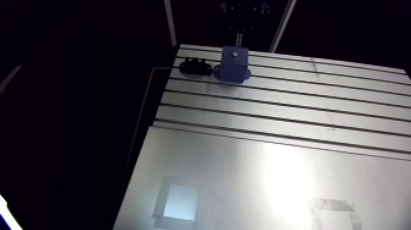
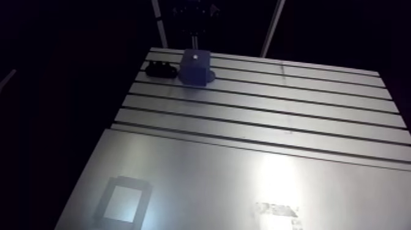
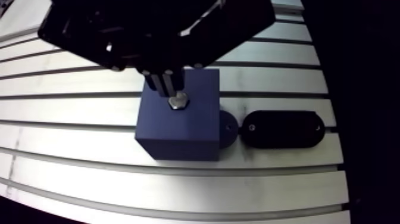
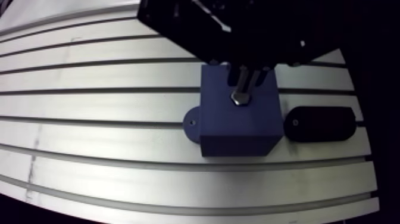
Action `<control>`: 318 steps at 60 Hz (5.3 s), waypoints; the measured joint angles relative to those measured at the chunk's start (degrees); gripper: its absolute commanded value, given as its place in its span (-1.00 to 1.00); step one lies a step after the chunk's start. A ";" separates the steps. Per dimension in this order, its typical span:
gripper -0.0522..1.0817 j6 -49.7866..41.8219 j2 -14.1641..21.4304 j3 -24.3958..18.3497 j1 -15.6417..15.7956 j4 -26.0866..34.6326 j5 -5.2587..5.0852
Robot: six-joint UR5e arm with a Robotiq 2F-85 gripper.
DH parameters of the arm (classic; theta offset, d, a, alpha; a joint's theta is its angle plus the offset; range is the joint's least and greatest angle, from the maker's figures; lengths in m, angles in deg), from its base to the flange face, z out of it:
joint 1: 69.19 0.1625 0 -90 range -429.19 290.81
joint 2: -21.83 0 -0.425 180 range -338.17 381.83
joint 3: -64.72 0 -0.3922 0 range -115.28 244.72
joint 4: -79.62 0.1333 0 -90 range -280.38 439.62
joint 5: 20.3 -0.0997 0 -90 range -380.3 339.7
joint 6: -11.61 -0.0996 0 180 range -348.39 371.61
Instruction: Pick up the M10 bolt and insert it into the hex recess until seated.
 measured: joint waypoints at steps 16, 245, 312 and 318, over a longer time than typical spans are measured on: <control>1.00 0.09 -0.02 0.89 -0.07 -1.26 -0.05; 1.00 1.57 -0.73 3.22 0.44 -3.67 -0.14; 1.00 1.61 -0.35 2.90 0.45 -3.60 -0.19; 1.00 1.65 -0.22 2.82 0.44 -3.56 -0.17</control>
